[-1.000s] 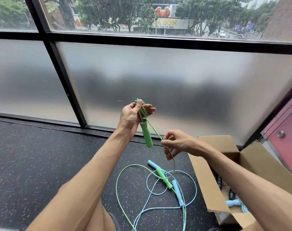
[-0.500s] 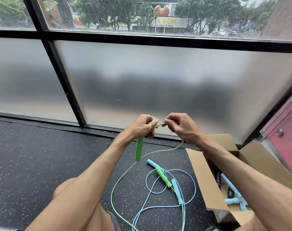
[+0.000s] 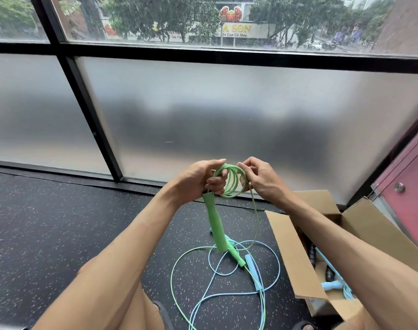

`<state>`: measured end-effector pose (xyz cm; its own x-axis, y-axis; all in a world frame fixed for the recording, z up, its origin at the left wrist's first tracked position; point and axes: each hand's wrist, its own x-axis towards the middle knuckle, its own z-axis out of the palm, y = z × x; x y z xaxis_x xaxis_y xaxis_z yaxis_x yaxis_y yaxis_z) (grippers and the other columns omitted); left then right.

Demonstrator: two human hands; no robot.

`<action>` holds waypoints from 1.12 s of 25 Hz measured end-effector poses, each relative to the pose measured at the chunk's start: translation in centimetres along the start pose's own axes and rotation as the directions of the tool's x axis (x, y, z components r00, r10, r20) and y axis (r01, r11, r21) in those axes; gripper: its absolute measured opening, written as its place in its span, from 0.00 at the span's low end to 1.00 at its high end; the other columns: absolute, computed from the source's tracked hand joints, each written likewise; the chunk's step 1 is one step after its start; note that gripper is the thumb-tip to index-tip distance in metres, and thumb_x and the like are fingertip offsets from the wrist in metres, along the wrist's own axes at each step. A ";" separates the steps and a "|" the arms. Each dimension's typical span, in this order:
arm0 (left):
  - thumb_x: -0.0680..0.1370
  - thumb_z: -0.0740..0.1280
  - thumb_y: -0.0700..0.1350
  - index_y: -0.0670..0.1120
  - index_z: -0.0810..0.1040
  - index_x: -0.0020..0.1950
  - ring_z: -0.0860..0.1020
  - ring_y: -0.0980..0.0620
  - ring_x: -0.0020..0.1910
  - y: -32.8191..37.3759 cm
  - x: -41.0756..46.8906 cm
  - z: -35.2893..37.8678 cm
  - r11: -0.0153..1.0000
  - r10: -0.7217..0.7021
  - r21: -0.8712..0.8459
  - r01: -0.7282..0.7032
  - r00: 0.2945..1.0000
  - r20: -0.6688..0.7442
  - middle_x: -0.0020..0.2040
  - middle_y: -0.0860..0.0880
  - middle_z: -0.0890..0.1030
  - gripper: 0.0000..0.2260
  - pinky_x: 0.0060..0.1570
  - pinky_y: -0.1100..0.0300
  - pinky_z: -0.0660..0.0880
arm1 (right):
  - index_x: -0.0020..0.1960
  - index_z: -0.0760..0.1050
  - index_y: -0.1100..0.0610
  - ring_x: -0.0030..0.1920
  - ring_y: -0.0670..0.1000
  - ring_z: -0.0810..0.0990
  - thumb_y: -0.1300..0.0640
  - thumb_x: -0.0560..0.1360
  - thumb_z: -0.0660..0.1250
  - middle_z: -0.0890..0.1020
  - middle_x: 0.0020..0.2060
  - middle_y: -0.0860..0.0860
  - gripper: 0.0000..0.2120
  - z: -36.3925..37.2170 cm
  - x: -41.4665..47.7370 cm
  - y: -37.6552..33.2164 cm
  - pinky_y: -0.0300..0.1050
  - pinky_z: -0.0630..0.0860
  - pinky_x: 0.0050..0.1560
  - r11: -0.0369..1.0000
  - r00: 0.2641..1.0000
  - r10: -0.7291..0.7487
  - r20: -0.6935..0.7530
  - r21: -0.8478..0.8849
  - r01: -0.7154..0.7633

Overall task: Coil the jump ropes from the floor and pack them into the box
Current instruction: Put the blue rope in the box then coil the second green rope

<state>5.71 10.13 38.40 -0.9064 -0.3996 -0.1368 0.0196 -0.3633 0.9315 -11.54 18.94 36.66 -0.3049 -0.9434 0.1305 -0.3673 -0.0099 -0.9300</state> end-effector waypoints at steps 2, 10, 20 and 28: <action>0.84 0.54 0.48 0.43 0.71 0.42 0.61 0.53 0.27 0.5 -0.2 -0.1 0.979 0.078 -0.188 -0.077 0.997 -0.006 0.27 0.51 0.63 0.15 0.36 0.59 0.68 | 0.48 0.68 0.62 0.32 0.58 0.76 0.59 0.83 0.58 0.76 0.33 0.61 0.08 0.2 -0.2 0.2 0.57 0.81 0.37 0.994 0.997 0.069 0.040 0.080 -0.072; 0.84 0.59 0.42 0.39 0.75 0.48 0.81 0.45 0.37 0.8 0.6 -1.7 0.831 0.365 -0.187 -0.524 0.767 -0.528 0.37 0.44 0.80 0.10 0.45 0.55 0.81 | 0.55 0.66 0.63 0.34 0.62 0.81 0.60 0.81 0.63 0.80 0.36 0.63 0.08 1.1 -2.0 1.3 0.62 0.82 0.40 0.935 0.869 0.331 0.369 -0.003 -0.355; 0.81 0.65 0.46 0.41 0.75 0.44 0.84 0.52 0.34 -1.0 1.4 -4.5 0.648 0.697 0.756 -0.097 0.476 -0.536 0.33 0.48 0.85 0.10 0.45 0.54 0.81 | 0.48 0.78 0.66 0.24 0.48 0.69 0.58 0.79 0.68 0.75 0.27 0.51 0.10 0.9 -2.3 -1.7 0.39 0.66 0.24 0.983 0.894 0.185 0.408 -0.077 -0.168; 0.83 0.60 0.44 0.39 0.77 0.43 0.72 0.50 0.25 -1.1 1.1 -1.6 0.714 0.112 0.682 0.158 0.936 -0.334 0.29 0.45 0.75 0.14 0.28 0.59 0.73 | 0.40 0.82 0.60 0.27 0.47 0.65 0.61 0.80 0.64 0.70 0.25 0.47 0.12 -1.5 -1.0 -2.4 0.39 0.63 0.27 0.999 0.995 0.038 0.091 -0.016 -0.037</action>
<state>5.31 8.75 36.66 -0.7049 -0.6961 -0.1364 -0.4172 0.2514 0.8733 -11.65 20.39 39.31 -0.2373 -0.9694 0.0631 -0.3696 0.0301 -0.9287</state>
